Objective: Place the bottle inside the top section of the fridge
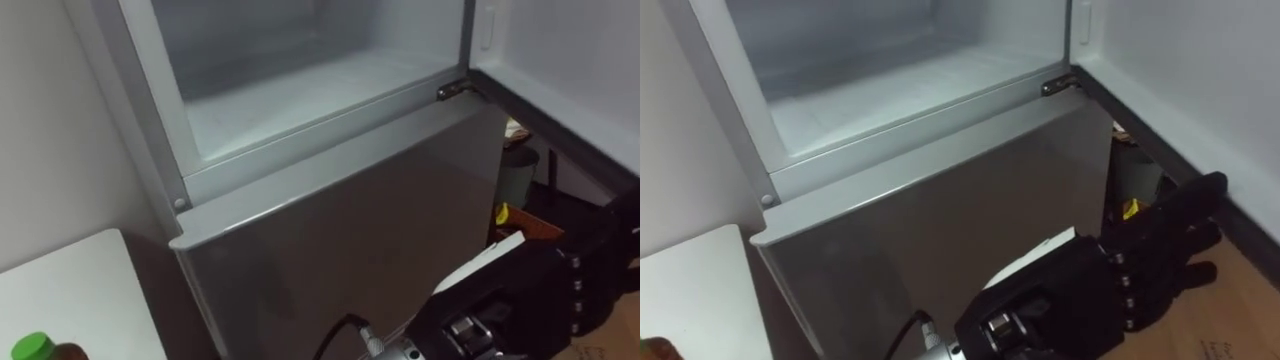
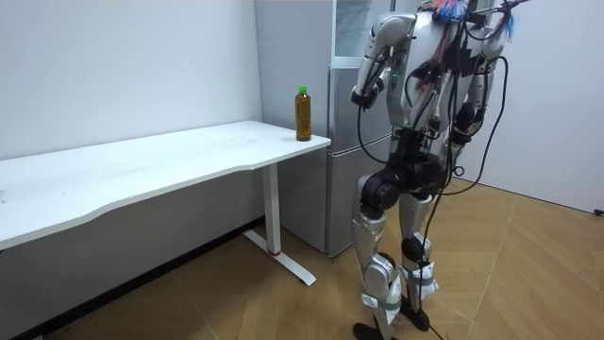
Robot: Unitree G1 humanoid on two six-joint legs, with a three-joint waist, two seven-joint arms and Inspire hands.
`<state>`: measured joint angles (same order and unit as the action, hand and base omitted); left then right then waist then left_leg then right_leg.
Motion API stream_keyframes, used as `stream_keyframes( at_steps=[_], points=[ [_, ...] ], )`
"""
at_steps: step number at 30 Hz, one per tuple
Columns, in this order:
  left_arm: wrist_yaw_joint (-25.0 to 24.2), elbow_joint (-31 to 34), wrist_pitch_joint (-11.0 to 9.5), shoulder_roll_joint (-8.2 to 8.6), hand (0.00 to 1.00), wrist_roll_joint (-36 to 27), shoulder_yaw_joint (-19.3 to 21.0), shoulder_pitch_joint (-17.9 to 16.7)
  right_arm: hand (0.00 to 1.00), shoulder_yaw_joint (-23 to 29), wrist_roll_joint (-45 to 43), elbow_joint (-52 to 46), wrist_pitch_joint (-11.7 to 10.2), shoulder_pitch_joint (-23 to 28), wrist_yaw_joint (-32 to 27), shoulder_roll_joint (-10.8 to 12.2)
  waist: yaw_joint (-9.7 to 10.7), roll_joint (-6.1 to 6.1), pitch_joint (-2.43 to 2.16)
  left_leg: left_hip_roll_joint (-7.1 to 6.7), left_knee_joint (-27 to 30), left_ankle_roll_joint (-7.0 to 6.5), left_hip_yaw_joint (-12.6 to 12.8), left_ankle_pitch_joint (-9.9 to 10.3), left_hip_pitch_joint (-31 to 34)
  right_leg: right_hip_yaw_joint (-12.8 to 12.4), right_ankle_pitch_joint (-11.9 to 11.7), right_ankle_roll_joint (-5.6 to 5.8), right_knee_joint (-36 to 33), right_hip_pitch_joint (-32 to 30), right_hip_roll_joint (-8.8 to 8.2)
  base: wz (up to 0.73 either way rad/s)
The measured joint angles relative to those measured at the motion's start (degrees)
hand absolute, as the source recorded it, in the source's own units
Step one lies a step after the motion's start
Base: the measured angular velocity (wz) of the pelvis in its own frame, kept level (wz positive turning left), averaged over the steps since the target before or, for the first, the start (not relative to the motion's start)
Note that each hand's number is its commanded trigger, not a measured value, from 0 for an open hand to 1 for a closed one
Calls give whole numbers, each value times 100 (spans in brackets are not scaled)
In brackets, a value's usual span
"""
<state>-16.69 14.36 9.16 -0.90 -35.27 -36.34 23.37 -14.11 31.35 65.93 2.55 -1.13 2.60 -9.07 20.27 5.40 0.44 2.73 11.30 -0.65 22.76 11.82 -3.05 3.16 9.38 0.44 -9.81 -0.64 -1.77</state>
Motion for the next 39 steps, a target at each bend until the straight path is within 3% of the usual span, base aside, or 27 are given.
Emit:
stream_keyframes(
  at_steps=[10, 13, 21, 24, 26, 29, 32, 39],
  points=[
    [25, -251, 0, -12, 0, 8, 2, 331, 0, 29, -10, 40, 5, -3, 6, -113, -28, 12, 11, 2, 0, 0, -22, 0, 28, 38, -12, 3, -1, 11, 0, 2],
    [26, -258, 0, -25, 0, 10, 2, 331, 0, 29, -16, 67, 5, 0, 8, -117, -23, 11, 31, 0, -2, 0, -136, 0, 38, 194, -25, 3, 19, 97, -12, 22],
    [103, -251, -1, -227, 0, 467, 20, 273, 0, 30, -43, 12, -7, -16, 73, -61, -389, -52, 87, -25, -6, 6, -430, -6, 139, 548, -13, 4, 9, 101, -55, 23],
    [69, -146, -12, -364, 0, 658, 140, -121, 0, 80, -55, 16, -6, 5, 149, -56, -547, -85, 89, -46, 13, -4, -554, -19, 181, 645, -11, 12, 4, 114, -80, 15],
    [11, 23, -32, -580, 0, 734, 473, -700, 0, 207, -66, 38, -23, 59, 224, -63, -648, -130, 79, -46, 16, 0, -589, -33, 188, 685, -3, 7, 3, 121, -82, 11],
    [21, 30, -56, -799, 0, 773, 785, -952, 0, 198, -68, 71, -52, 160, 286, -71, -717, -258, 52, -69, 51, -1, -768, -40, 252, 862, 29, 8, 15, 172, -97, 34],
    [11, 74, -233, -885, 0, 961, 951, -1213, 0, 199, -110, 70, -126, 298, 447, -59, -963, -363, -19, -77, 42, 1, -795, -47, 232, 960, 29, 7, 25, 240, -117, 10],
    [-49, 151, -292, -1011, 0, 1721, 1352, -1945, 0, 203, -482, 63, -216, 436, 647, -68, -1295, -412, -25, -130, 45, -3, -971, -48, 173, 1096, 62, 37, 31, 371, -161, 13]
  ],
)
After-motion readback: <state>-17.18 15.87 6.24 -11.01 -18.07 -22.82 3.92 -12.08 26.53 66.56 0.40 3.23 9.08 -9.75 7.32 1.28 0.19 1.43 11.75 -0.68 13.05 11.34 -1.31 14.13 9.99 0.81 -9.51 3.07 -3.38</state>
